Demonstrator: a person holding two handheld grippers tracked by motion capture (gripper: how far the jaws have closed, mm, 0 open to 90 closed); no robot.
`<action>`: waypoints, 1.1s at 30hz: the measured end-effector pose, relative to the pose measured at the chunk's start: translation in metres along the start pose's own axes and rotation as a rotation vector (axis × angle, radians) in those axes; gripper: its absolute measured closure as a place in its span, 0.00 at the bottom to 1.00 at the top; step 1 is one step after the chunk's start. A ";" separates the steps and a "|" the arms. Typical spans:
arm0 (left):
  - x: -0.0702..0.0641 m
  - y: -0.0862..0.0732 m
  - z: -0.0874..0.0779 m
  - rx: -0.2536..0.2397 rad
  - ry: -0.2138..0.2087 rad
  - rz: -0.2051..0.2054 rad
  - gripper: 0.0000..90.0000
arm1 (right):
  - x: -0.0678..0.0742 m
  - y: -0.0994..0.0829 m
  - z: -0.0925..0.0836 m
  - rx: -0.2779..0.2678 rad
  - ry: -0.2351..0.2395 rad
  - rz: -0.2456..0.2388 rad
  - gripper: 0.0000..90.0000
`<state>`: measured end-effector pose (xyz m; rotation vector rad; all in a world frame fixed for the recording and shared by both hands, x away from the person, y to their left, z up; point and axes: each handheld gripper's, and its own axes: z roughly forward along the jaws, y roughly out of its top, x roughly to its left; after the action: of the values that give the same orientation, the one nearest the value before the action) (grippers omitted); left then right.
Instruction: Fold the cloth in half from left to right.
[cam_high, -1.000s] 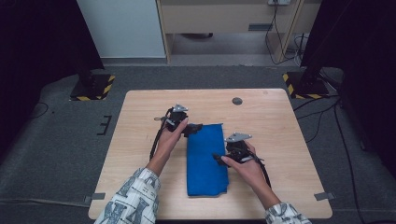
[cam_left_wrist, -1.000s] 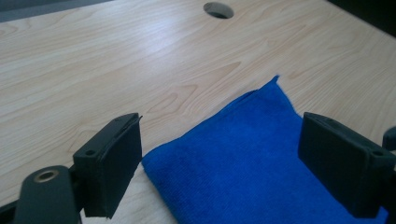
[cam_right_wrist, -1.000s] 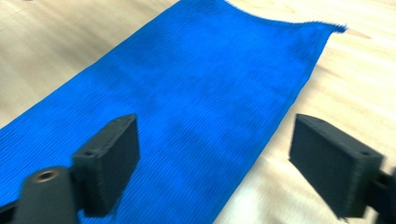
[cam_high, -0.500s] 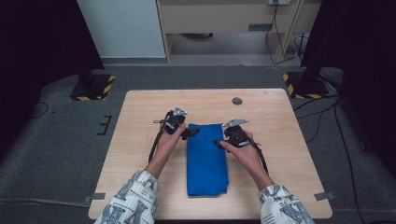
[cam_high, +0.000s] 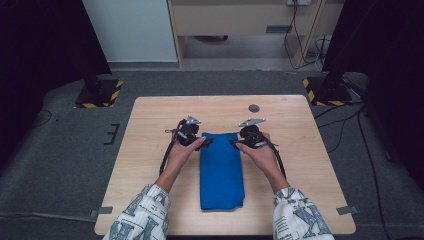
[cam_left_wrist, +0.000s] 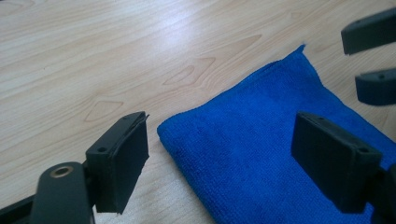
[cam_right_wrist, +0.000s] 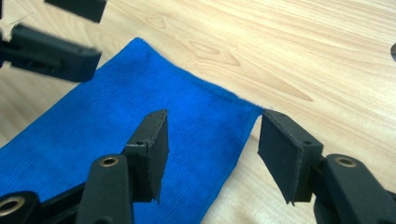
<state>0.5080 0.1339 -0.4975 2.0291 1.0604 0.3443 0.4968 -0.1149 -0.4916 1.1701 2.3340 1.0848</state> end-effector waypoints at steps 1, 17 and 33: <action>0.000 0.000 0.000 -0.001 -0.002 -0.001 0.20 | -0.001 0.002 0.001 -0.002 0.000 0.004 0.48; 0.014 -0.007 0.011 0.021 0.070 -0.015 0.34 | -0.018 0.014 0.026 0.012 -0.021 0.039 0.52; 0.011 -0.010 0.029 0.078 0.060 0.005 0.64 | -0.016 0.009 0.049 0.090 0.032 0.033 0.86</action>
<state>0.5255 0.1303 -0.5251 2.1021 1.1212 0.3740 0.5393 -0.1001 -0.5187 1.2357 2.4186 1.0259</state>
